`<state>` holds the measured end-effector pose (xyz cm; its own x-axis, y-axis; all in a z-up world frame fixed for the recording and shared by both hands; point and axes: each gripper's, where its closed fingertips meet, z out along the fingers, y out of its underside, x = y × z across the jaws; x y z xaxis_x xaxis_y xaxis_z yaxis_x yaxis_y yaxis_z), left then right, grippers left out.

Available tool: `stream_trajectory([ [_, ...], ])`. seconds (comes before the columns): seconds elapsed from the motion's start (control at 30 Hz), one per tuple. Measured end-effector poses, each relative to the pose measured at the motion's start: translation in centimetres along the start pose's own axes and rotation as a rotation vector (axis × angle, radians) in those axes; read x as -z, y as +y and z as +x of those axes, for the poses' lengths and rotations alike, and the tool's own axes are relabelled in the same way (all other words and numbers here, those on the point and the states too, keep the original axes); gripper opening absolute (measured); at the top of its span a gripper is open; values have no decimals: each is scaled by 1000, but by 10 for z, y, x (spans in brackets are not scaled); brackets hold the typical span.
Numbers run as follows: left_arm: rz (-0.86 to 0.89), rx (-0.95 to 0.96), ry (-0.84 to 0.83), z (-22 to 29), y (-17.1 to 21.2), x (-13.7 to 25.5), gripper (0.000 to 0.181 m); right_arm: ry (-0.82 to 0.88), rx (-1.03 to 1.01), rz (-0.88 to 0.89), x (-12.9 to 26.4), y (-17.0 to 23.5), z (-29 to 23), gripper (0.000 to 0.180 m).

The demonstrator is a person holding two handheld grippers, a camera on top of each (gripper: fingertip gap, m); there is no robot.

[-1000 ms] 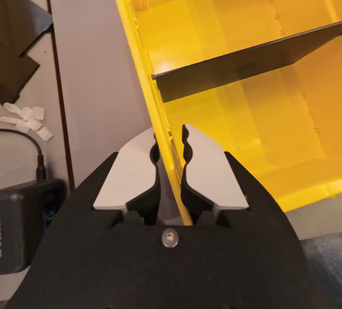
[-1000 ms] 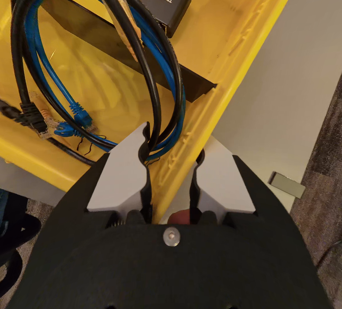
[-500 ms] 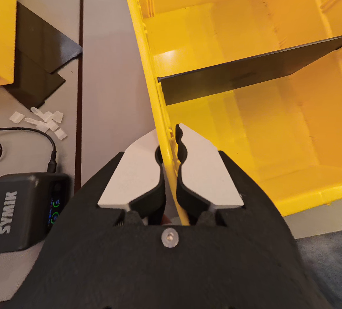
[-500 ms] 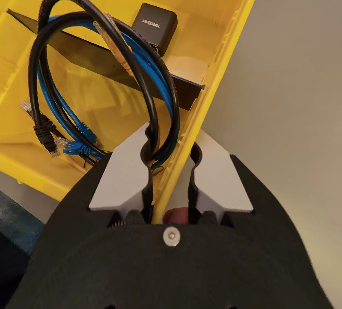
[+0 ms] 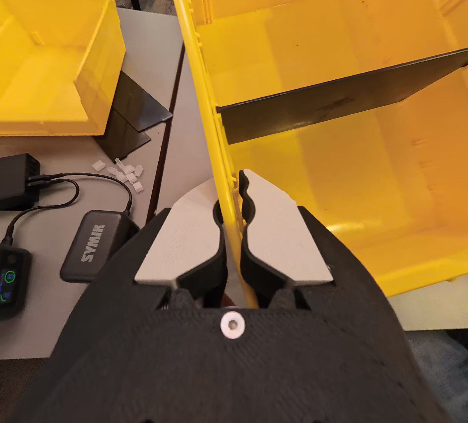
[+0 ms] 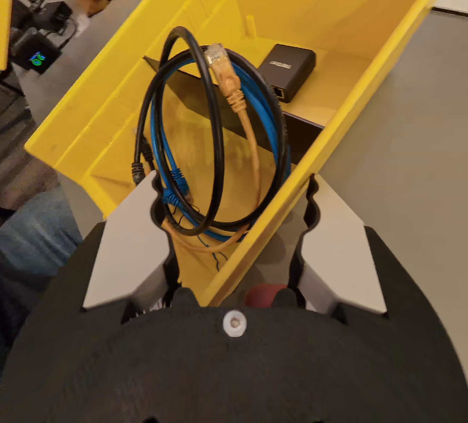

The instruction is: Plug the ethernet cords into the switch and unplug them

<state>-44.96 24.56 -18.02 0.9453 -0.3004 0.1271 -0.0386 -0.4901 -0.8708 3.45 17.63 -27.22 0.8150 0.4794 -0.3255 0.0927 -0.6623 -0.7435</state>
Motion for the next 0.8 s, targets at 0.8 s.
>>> stream_trajectory([
  [0.8, 239, -244, 160, 169, -101, -1, 6, -155, 322, 310, 69, -78, -62, 144],
])
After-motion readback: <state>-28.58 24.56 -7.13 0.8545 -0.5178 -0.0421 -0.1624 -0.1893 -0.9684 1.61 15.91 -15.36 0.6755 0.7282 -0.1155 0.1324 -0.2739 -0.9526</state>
